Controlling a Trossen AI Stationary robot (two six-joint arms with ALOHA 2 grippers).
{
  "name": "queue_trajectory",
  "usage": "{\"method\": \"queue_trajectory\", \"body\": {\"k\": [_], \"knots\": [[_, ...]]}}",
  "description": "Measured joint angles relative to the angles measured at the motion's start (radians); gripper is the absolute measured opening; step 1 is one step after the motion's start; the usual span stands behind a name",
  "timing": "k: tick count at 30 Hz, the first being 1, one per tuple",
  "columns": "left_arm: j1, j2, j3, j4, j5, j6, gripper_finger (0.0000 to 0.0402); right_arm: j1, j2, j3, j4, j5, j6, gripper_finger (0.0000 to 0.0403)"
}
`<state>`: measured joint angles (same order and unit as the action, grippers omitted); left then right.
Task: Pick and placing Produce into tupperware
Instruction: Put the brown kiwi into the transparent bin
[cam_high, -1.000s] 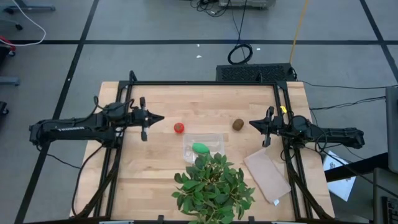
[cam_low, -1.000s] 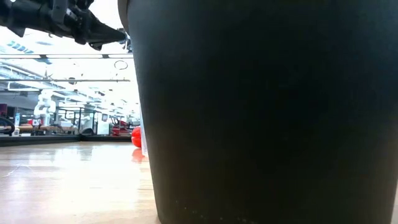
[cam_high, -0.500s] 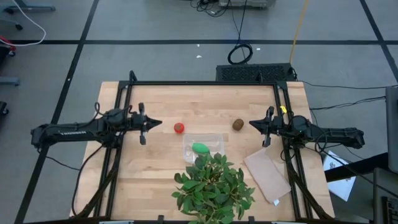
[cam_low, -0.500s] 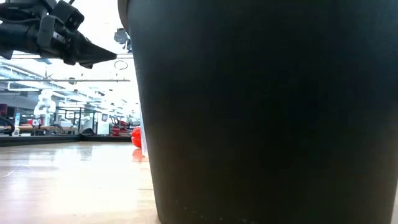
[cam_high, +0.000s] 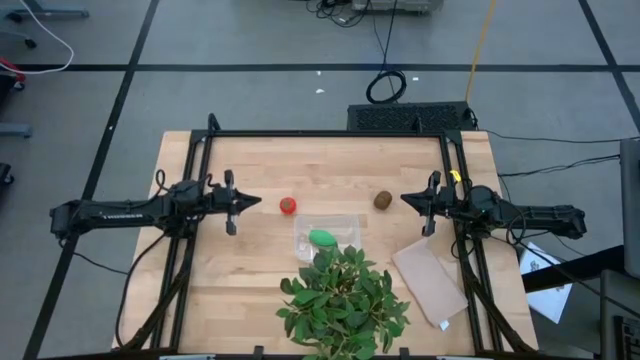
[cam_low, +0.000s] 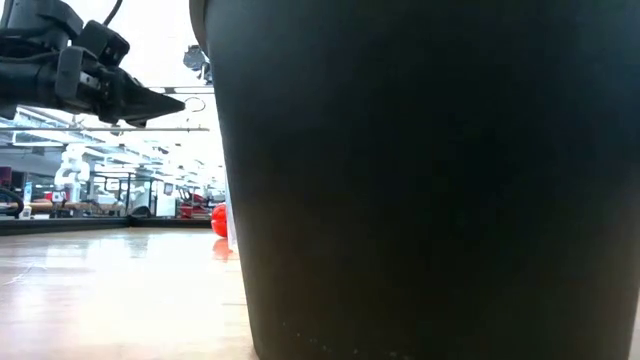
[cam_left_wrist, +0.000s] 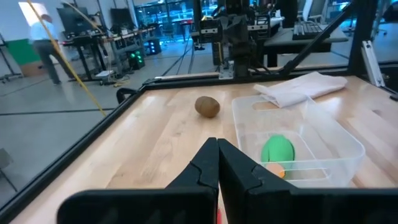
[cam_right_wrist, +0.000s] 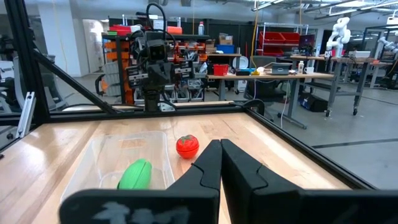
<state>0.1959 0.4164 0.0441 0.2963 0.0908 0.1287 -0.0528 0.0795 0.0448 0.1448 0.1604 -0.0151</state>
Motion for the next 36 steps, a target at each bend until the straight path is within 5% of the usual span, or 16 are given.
{"method": "queue_trajectory", "body": {"k": [15, 21, 29, 36], "knots": [[0.000, 0.002, 0.000, -0.008, 0.023, 0.016, 0.0020, 0.000, 0.000, 0.003, 0.028, 0.049, 0.008, 0.0015], [0.000, 0.002, 0.000, -0.008, 0.014, 0.028, 0.0021, 0.000, 0.034, 0.056, 0.028, 0.057, -0.026, 0.0098], [0.000, 0.002, 0.000, -0.008, 0.006, 0.053, 0.0021, -0.032, 0.154, 0.199, -0.026, 0.327, -0.004, 0.0240], [0.000, 0.002, 0.000, -0.007, 0.005, 0.054, 0.0021, -0.100, 0.336, 0.376, -0.252, 0.335, 0.030, 0.0273]]}}
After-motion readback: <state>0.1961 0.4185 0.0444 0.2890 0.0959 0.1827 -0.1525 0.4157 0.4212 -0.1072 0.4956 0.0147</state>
